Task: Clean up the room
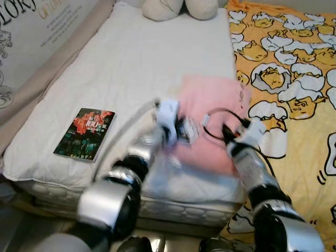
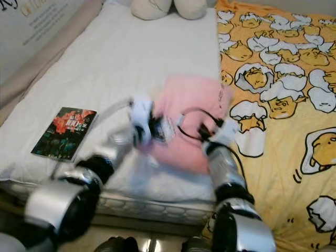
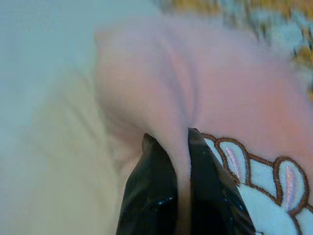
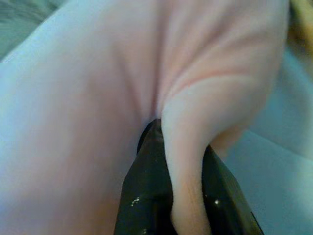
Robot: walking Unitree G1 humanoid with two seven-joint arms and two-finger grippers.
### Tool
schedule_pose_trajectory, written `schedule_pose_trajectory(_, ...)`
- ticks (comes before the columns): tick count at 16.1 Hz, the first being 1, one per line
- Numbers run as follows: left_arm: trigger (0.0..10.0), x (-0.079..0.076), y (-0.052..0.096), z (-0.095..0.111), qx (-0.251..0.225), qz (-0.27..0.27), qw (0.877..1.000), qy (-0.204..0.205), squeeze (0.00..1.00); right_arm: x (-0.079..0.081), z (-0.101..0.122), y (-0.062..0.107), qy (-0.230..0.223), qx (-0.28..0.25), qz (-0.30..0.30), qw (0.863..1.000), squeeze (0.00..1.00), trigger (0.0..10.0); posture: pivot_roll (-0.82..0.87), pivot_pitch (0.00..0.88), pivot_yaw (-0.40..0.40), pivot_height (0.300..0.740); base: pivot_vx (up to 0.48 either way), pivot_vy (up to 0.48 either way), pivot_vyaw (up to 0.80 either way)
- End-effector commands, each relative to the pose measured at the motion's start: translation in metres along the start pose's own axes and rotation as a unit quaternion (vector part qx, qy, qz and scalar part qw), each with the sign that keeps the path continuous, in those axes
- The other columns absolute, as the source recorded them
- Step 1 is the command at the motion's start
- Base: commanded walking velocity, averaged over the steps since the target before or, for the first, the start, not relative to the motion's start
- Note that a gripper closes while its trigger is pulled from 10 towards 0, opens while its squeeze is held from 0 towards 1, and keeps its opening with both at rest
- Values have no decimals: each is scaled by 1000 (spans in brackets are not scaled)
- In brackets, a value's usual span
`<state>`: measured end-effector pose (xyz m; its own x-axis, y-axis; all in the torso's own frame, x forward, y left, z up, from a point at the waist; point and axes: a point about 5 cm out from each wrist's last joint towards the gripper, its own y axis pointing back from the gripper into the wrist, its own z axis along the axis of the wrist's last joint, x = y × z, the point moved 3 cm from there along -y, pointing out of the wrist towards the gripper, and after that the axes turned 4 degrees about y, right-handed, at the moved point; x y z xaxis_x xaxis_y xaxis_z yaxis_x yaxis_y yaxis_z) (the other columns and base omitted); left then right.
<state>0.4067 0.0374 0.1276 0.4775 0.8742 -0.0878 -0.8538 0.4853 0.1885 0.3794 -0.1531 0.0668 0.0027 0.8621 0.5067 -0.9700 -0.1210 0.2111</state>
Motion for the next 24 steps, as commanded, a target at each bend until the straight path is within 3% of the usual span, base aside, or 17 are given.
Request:
schedule_pose_trajectory(1,0,-2,-3,31,-50,-11,998,-29,0,28,22,-8,21,-37,42,998,0,0,-100,0,79,740,0,0,0)
schedule_pose_trajectory(2,0,8,0,54,-83,-3,995,-46,0,40,39,-10,32,-70,59,995,0,0,-99,0,83,740,0,0,0)
schedule_pose_trajectory(4,0,20,5,77,-116,10,992,-56,0,52,64,-8,52,-117,75,989,0,0,-98,0,92,740,0,0,0)
schedule_pose_trajectory(5,1490,24,6,82,-123,21,990,-69,0,56,70,-7,69,-129,81,986,0,0,-99,0,93,740,0,0,0)
schedule_pose_trajectory(6,3529,26,7,83,-123,26,989,-72,0,56,71,-7,75,-130,82,985,0,0,-99,0,93,740,0,0,0)
schedule_pose_trajectory(7,10000,26,7,84,-127,27,989,-72,0,55,71,-6,88,-129,77,985,0,0,-97,0,89,740,0,0,0)
schedule_pose_trajectory(8,10000,23,7,85,-135,21,987,-82,0,51,67,-7,112,-117,67,985,0,10000,-94,0,81,740,0,0,0)
schedule_pose_trajectory(11,10000,23,10,90,-157,30,983,-91,0,51,65,-3,156,-122,64,978,0,10000,-91,0,75,740,0,454,0)
schedule_pose_trajectory(17,10000,11,7,86,-165,32,983,-76,0,47,70,-3,160,-126,55,978,0,10000,-93,0,71,740,0,480,309)
schedule_pose_trajectory(24,10000,12,5,89,-163,43,982,-82,0,44,71,-2,171,-123,53,976,0,10000,-93,0,73,740,0,480,570)
